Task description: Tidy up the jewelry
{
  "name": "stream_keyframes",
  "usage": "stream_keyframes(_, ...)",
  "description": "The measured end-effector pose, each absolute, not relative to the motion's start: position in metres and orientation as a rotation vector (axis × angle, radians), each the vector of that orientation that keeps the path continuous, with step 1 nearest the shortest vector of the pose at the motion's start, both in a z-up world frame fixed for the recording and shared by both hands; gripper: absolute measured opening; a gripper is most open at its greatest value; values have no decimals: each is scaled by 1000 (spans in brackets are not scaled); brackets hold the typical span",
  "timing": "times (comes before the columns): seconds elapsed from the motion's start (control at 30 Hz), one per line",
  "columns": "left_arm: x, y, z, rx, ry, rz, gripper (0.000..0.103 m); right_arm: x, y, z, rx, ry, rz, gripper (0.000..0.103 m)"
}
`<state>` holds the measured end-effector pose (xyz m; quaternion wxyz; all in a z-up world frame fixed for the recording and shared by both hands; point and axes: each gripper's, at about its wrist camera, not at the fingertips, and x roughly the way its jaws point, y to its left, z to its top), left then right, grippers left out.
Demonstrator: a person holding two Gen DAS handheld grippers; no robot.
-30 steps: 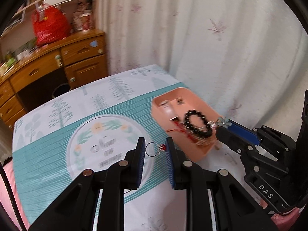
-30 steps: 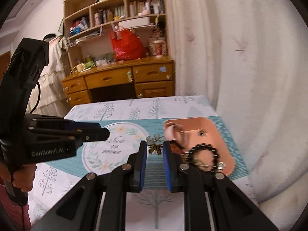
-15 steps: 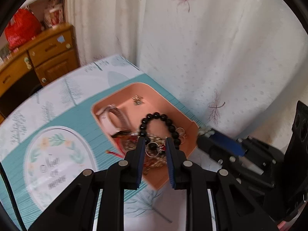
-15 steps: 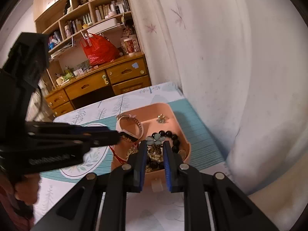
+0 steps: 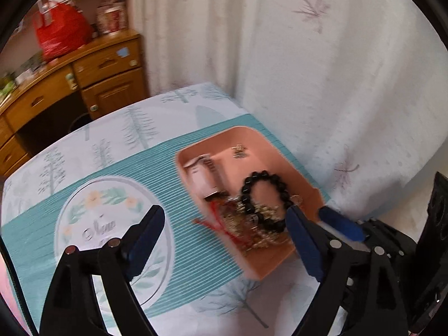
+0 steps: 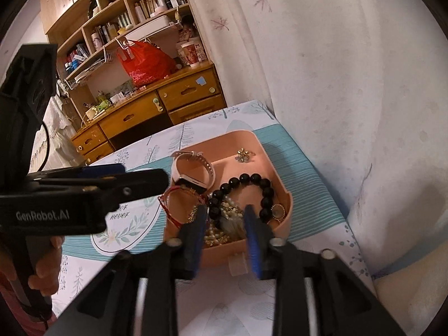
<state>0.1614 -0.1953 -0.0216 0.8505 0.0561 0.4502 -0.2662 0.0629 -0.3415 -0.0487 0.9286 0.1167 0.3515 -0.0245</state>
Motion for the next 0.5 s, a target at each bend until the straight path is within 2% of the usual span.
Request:
stream_keyframes(0.07, 157, -181, -22, 103, 958, -524, 88, 62, -340, -47, 236, 713, -49, 44)
stream_keyframes(0.13, 150, -164, -23, 96, 966, -486, 94, 59, -339, -44, 241, 711, -58, 49)
stream_keyframes(0.2, 143, -147, -25, 106, 962, -448, 95, 55, -340, -41, 257, 710, -69, 63)
stream_keyframes(0.3, 130, -120, -30, 120, 977, -353, 95, 44, -338, -37, 322, 722, -93, 75)
stream_keyframes(0.5, 96, -67, -28, 53, 1028, -189, 95, 34, -314, -42, 370, 893, 15, 77)
